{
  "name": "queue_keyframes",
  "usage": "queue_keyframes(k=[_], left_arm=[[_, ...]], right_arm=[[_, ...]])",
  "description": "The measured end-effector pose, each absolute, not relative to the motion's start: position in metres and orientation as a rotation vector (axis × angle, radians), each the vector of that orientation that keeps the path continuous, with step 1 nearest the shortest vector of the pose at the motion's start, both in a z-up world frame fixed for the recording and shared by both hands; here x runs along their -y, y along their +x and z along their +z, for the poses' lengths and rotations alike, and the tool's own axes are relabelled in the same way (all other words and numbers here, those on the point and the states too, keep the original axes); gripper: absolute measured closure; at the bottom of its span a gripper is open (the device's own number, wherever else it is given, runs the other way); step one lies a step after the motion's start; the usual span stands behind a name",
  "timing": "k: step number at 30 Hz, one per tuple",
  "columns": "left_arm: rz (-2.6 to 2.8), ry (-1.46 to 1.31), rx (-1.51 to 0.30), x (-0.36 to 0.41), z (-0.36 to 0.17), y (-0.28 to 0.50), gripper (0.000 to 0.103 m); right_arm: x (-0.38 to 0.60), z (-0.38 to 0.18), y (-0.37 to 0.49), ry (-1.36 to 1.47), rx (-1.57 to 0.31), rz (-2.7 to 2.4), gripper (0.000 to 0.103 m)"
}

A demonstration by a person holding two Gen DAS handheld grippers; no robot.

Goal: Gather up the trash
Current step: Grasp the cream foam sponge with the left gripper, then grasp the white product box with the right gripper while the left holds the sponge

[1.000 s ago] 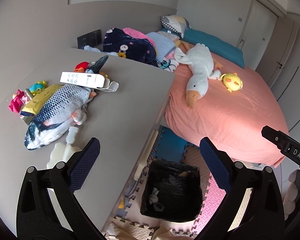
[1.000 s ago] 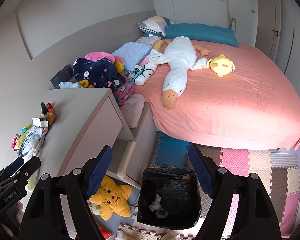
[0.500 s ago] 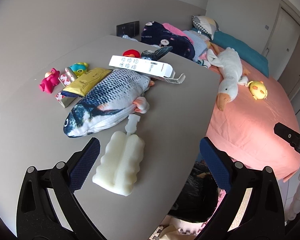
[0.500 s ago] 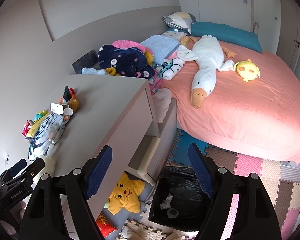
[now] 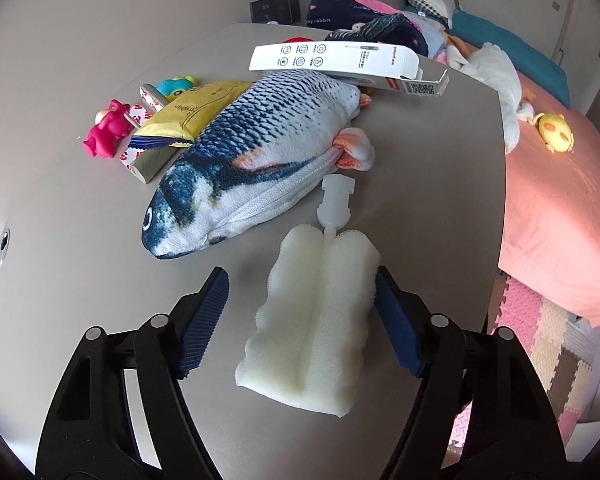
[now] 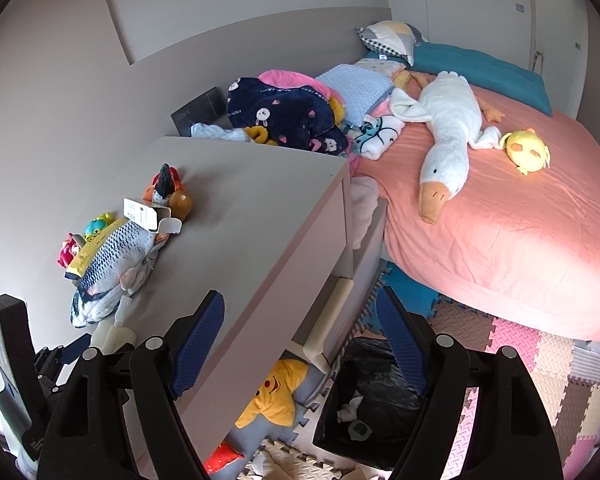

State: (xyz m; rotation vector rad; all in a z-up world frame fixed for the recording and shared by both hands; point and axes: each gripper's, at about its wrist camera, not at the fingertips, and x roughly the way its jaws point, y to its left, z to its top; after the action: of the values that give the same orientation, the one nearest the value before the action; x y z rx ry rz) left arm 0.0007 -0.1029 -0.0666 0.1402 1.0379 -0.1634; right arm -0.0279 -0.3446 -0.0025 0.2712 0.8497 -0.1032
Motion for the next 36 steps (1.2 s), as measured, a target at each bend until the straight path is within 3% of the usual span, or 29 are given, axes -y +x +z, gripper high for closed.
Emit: queue_keyframes(k=[3,8,11,20,36], left_arm=[[-0.196,0.123,-1.038,0.1,-0.067,0.001,0.043],[-0.242,0.158,-1.023,0.107,-0.064,-0.002,0.067],[-0.281,0.151,-1.0,0.109,-0.056,-0.007,0.071],[-0.357,0.144,-0.897,0.111,-0.015,-0.013,0.072],[-0.214,0.022,-0.906,0.038,0.0,0.012,0.072]], right_arm=[[0.34,-0.004,-0.021,0.269,-0.857,-0.09,0.024],[0.332,-0.008,-0.01,0.266,-0.872,-0.072,0.024],[0.329,-0.008,-0.005,0.265,-0.876,-0.062,0.024],[0.32,-0.003,0.006,0.263,-0.861,-0.043,0.024],[0.262,0.005,0.051,0.211,-0.856,0.074,0.024]])
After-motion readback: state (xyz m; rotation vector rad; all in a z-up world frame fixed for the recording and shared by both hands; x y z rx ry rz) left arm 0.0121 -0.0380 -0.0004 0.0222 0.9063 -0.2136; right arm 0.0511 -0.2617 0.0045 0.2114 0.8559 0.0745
